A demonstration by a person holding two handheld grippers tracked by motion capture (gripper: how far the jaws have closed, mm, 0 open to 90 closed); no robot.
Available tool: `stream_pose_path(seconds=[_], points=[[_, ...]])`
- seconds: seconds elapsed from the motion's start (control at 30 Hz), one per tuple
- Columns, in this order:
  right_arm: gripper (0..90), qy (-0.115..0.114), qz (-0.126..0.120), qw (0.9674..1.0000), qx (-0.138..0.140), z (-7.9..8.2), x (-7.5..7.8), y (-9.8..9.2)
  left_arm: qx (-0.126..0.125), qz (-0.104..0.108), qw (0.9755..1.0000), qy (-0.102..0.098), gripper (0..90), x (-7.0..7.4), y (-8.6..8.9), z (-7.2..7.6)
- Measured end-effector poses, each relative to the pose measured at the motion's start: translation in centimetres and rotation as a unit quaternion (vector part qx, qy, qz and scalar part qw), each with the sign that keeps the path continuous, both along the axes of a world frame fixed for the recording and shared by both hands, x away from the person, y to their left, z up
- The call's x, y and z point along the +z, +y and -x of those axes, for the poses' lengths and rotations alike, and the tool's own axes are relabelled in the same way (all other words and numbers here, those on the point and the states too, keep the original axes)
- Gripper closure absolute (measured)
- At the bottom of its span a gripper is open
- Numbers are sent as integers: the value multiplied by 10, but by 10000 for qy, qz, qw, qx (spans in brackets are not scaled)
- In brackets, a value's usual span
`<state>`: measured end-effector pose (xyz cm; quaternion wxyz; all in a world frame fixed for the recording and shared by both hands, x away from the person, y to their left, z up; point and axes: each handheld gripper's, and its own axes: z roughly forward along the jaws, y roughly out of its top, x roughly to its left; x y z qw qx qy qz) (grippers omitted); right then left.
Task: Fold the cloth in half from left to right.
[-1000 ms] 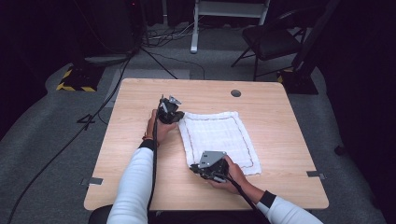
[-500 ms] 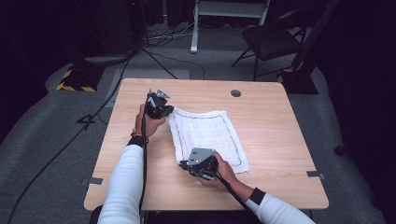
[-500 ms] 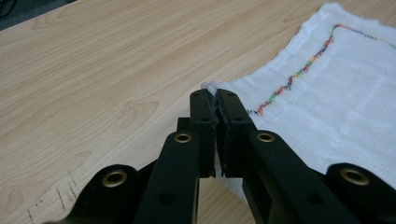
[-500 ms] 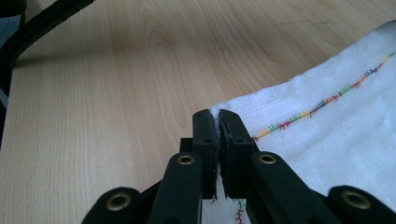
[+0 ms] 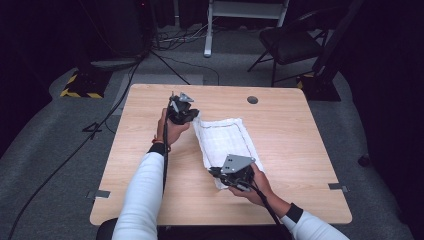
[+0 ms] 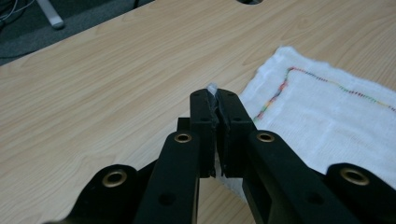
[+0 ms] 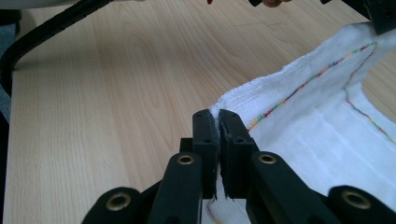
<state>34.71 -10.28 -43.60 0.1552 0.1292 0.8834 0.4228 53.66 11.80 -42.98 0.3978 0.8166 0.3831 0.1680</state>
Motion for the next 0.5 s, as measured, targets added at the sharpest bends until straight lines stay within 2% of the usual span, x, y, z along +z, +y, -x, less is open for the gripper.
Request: stream_pose_path(seconds=[0.13, 0.27, 0.5], points=[[863, -41, 29, 9998, -182, 1, -1, -23, -130, -33, 9999, -9, 860, 2, -22, -4], [862, -27, 40, 9993, -379, 0, 0, -42, -75, 21, 10000, 38, 859, 0, -37, -11], [860, -11, 71, 9966, -816, -7, -3, -77, -204, -23, 9998, -7, 858, -2, -73, -21]])
